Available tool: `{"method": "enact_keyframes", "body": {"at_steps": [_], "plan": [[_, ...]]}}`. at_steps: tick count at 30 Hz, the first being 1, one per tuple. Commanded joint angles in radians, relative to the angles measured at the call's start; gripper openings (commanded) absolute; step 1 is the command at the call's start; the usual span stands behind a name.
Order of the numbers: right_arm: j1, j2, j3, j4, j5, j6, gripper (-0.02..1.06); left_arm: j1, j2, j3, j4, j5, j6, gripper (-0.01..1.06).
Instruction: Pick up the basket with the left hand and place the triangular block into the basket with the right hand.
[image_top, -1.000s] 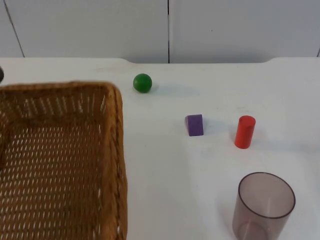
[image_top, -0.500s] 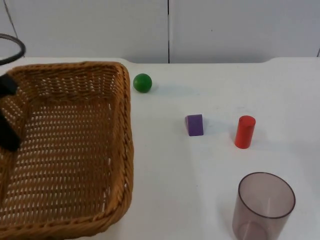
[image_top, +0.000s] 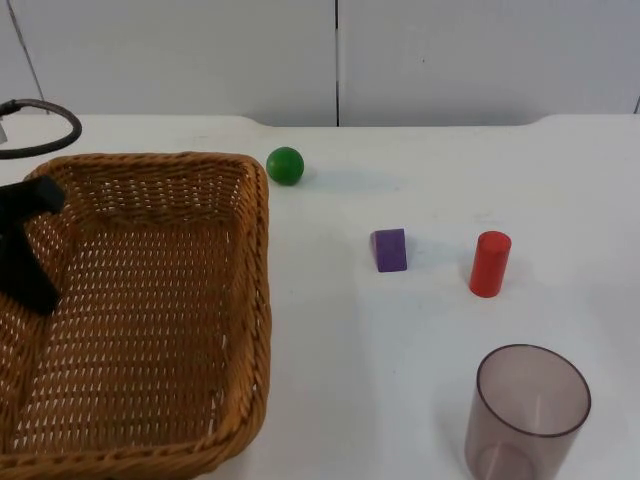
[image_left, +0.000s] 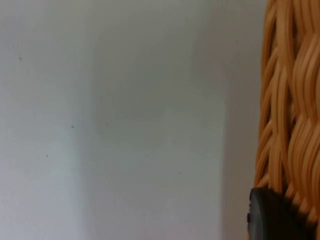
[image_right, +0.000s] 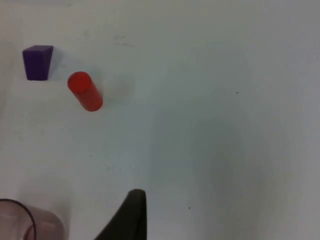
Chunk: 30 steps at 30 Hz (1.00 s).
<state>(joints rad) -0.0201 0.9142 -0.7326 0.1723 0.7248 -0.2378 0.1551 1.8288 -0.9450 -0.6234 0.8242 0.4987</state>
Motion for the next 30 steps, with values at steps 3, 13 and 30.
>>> {"method": "enact_keyframes", "body": {"at_steps": [3, 13, 30], "plan": [[-0.006, 0.006, -0.004, 0.091, -0.007, -0.098, 1.05, -0.004, -0.004, -0.007, -0.016, 0.016, -0.006, 0.00], [0.099, 0.210, -0.216, 0.050, 0.115, -0.103, 1.04, -0.004, -0.004, -0.007, -0.023, 0.007, -0.006, 0.00], [0.536, 0.756, -0.784, -0.200, 0.255, 0.353, 1.04, -0.004, -0.004, -0.007, -0.023, 0.007, -0.006, 0.00]]}}
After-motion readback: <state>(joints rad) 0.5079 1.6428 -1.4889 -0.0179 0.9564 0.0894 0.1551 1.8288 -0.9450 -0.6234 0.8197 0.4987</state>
